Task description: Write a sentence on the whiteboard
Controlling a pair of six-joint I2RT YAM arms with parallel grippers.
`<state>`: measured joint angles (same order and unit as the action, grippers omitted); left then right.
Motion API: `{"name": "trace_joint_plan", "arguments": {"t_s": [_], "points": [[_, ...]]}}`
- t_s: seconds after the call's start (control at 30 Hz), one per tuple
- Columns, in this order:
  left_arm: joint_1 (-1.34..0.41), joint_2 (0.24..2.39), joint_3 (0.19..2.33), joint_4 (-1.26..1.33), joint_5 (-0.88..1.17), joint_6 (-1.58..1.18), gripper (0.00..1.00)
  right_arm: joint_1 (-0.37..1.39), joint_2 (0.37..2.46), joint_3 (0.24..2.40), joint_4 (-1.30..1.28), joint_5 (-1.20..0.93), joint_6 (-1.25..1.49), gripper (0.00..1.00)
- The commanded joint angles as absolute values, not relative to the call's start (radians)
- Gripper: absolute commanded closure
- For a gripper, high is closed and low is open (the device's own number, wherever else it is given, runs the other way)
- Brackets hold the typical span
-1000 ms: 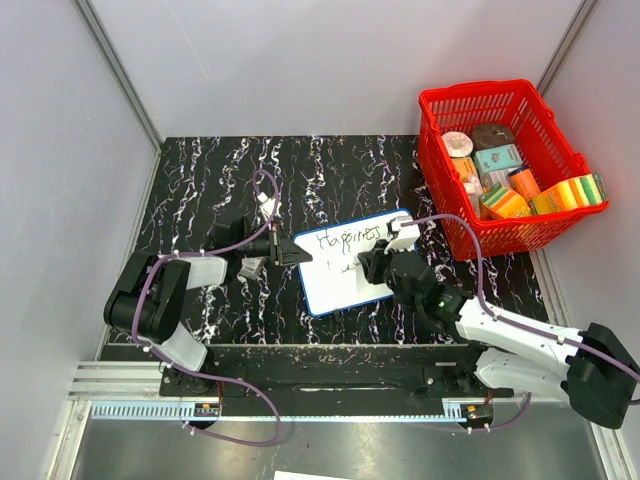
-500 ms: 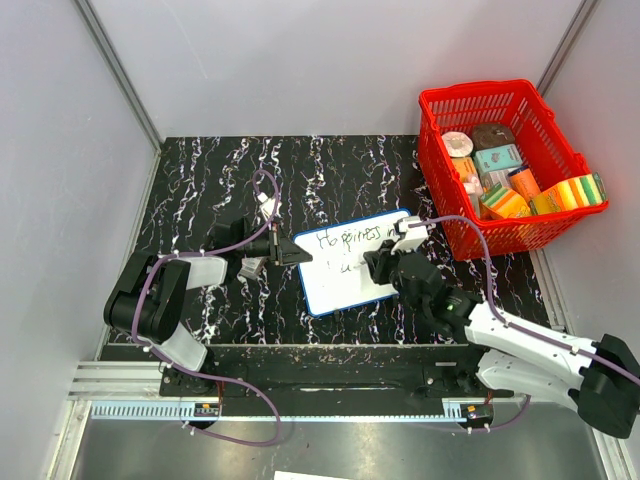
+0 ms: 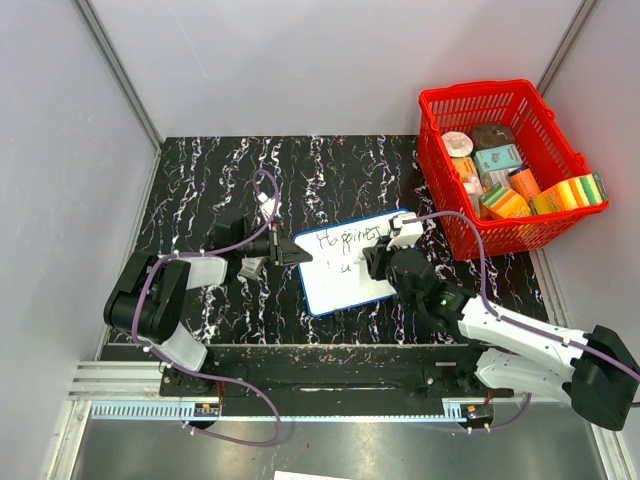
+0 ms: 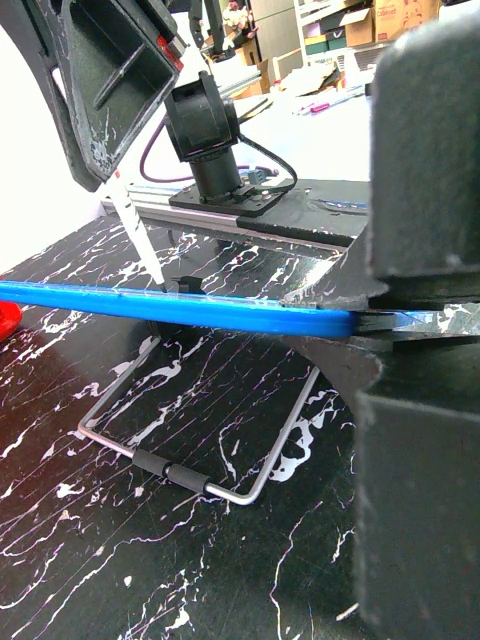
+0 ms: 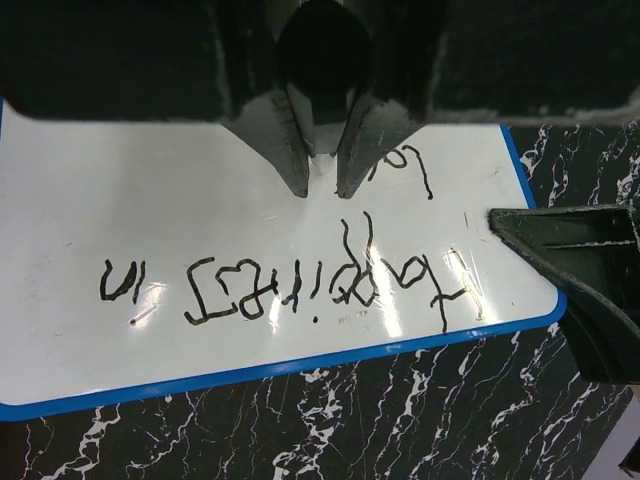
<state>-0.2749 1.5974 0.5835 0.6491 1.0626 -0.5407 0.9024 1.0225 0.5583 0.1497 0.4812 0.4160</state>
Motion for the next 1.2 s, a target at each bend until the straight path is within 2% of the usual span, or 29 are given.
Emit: {"name": "trace_joint_plan", "arguments": {"t_s": [0.0, 1.17], "points": [[-0.279, 1.595, 0.589, 0.618, 0.956, -0.417, 1.00, 0.899, 1.029, 0.603, 0.201, 0.528, 0.407, 1.00], [-0.279, 1.594, 0.588, 0.617, 0.953, -0.416, 1.00, 0.899, 1.029, 0.545, 0.132, 0.440, 0.430, 1.00]]}}
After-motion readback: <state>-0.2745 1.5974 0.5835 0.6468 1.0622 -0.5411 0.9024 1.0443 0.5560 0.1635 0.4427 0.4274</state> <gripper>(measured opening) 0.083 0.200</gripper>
